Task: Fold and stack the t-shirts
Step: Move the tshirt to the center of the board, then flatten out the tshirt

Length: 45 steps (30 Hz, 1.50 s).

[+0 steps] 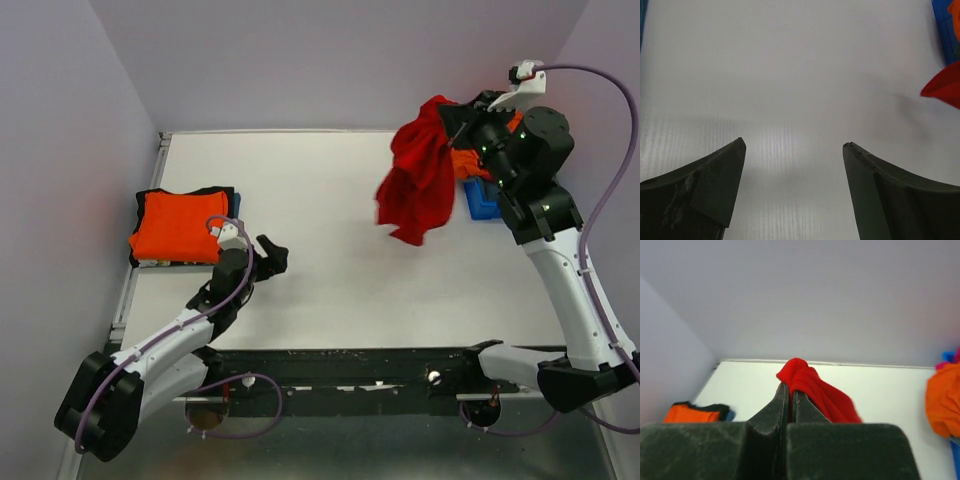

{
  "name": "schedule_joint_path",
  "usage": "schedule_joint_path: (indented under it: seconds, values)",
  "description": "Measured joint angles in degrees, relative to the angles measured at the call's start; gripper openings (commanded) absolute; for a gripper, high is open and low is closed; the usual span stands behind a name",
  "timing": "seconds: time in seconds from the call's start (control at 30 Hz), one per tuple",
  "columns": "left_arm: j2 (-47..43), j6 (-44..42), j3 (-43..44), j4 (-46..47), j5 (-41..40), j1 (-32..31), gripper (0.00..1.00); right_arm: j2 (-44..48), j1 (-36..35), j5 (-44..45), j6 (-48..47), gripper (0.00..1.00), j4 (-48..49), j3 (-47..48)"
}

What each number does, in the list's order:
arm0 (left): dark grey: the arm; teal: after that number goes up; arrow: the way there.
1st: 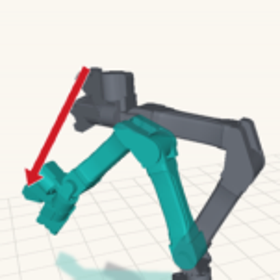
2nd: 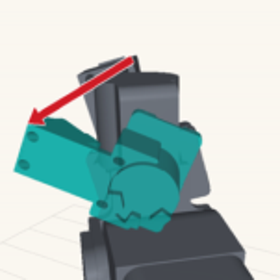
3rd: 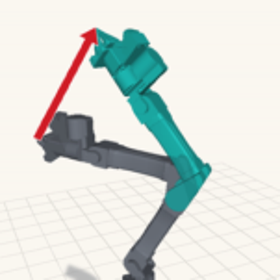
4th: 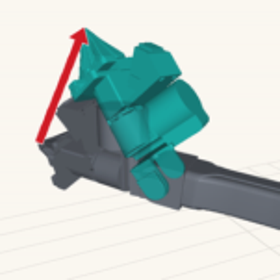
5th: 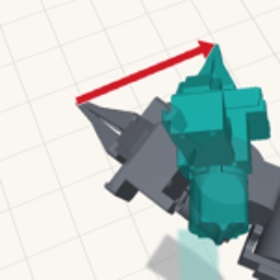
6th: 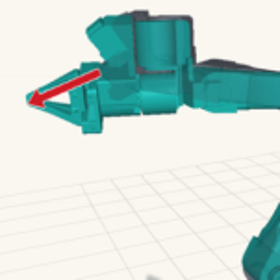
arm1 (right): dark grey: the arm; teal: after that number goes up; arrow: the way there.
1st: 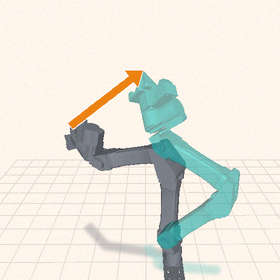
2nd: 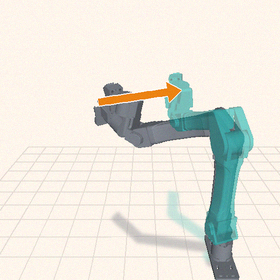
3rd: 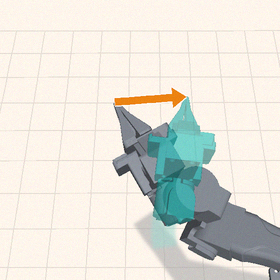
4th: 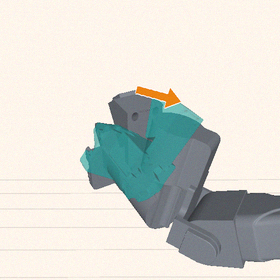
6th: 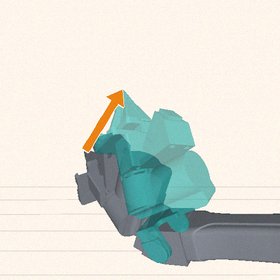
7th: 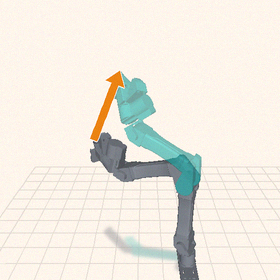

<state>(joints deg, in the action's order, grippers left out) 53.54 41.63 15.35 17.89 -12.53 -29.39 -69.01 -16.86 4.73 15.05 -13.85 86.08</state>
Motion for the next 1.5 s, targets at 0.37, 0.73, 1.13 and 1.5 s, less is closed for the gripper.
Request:
schedule_joint_path:
  seconds: [0.37,0.73,1.13,1.5]
  values:
    - [-1.4,-0.6,0.0,-0.3,0.4,-0.5,0.92,4.5,-1.2,-10.1,-0.5,0.76,-1.9,-19.0]
    - [-2.4,-1.8,0.8,-1.8,-0.2,-1.0,0.92,4.7,-2.2,-19.5,1.0,0.75,5.6,-42.8]
    - [-8.9,-1.9,1.3,-10.1,-7.5,-1.1,0.92,-10.3,-7.5,-20.1,3.7,0.67,16.7,-46.2]
    - [-4.5,-1.1,3.8,-14.2,-10.3,-1.1,0.93,-17.4,-8.7,-19.9,6.5,0.6,17.6,-46.3]
